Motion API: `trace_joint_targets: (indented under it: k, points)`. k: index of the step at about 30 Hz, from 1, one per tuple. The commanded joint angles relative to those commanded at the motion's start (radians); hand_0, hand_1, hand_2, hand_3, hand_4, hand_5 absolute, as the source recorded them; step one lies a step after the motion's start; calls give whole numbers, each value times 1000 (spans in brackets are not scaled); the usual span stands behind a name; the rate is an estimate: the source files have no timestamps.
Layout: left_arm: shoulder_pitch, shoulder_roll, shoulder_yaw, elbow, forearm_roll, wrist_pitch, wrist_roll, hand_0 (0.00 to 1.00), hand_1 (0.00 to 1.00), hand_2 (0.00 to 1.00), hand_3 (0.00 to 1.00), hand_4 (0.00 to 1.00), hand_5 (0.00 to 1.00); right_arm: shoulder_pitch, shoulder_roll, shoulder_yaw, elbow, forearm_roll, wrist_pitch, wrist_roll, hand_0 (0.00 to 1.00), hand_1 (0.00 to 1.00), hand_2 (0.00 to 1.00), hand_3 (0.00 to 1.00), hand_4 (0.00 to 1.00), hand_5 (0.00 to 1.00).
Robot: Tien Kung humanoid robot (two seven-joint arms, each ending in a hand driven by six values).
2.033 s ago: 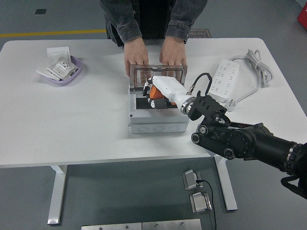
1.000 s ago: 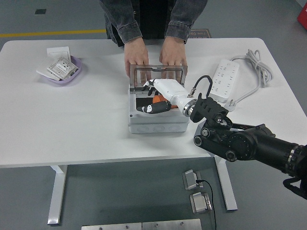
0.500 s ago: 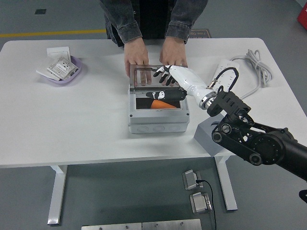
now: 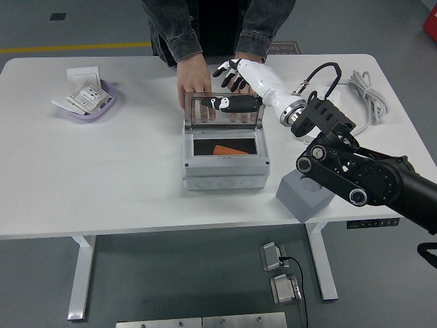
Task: Pick up the cylinder from the cube,place it in the box,flap close box
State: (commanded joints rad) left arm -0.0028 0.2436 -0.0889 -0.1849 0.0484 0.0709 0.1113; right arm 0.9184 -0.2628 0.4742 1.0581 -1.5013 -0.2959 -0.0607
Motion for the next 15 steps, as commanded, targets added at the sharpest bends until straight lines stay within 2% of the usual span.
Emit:
trace_joint_targets:
  k: [4,9,15]
  points:
    - [0,1,8,0,-5,0,0,612,627,577,569,590,111,41,21,-55,-90,45,-1,12,524,466,549,684,998,662]
    - [1,1,13,0,-8,0,0,612,627,577,569,590,111,67,30,-73,-175,80,-6,22,524,466,549,684,998,662]
    - [3,-1,19,0,-10,0,0,611,626,577,569,588,109,74,17,-59,-181,86,-5,25,530,467,546,683,998,680]
